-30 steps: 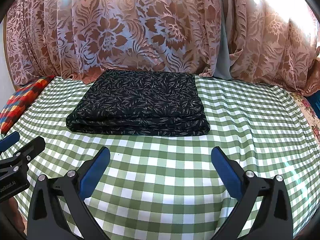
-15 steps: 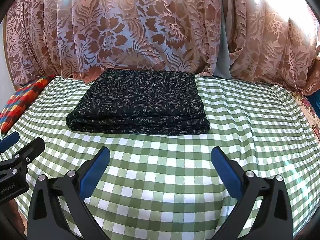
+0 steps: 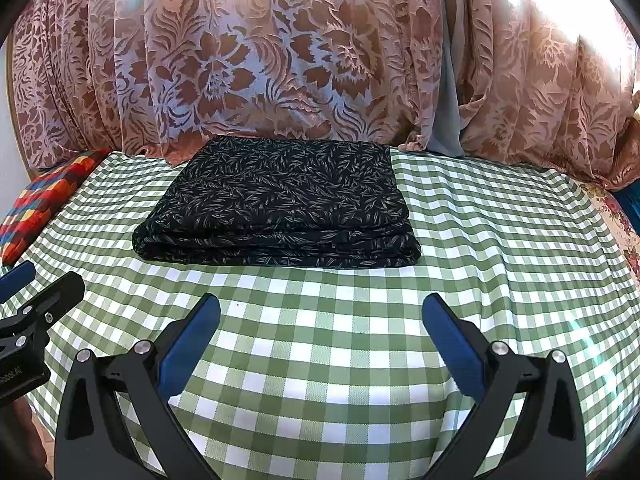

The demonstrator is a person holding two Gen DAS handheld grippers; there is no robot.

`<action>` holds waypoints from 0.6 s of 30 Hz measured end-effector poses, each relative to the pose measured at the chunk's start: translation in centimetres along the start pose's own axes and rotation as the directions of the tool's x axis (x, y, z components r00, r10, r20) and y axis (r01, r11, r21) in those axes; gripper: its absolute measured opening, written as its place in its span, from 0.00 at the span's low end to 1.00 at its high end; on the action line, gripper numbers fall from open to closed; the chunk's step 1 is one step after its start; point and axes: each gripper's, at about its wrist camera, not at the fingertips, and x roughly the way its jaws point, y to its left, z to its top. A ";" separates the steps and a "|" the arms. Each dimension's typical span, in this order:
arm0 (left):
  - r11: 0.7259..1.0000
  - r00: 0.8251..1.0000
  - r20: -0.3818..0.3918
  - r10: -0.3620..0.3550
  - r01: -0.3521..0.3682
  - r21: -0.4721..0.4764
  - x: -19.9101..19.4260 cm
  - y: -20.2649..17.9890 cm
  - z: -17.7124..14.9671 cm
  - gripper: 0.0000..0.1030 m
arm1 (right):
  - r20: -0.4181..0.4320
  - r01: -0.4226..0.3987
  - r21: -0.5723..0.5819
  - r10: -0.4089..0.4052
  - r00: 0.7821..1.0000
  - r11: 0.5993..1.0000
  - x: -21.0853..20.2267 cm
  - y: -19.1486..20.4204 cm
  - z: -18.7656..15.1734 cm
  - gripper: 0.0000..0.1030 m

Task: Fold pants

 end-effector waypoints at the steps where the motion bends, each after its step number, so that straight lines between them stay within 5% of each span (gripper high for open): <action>1: 1.000 1.000 0.001 -0.001 0.001 0.000 0.0 0.0 0.0 0.96 | 0.000 0.002 0.001 -0.002 1.000 1.000 0.0 0.0 0.0 0.98; 18: 1.000 1.000 0.007 -0.005 0.005 0.006 -0.3 -0.1 0.3 0.96 | -0.014 -0.002 0.001 0.002 1.000 1.000 0.1 0.1 -0.1 0.98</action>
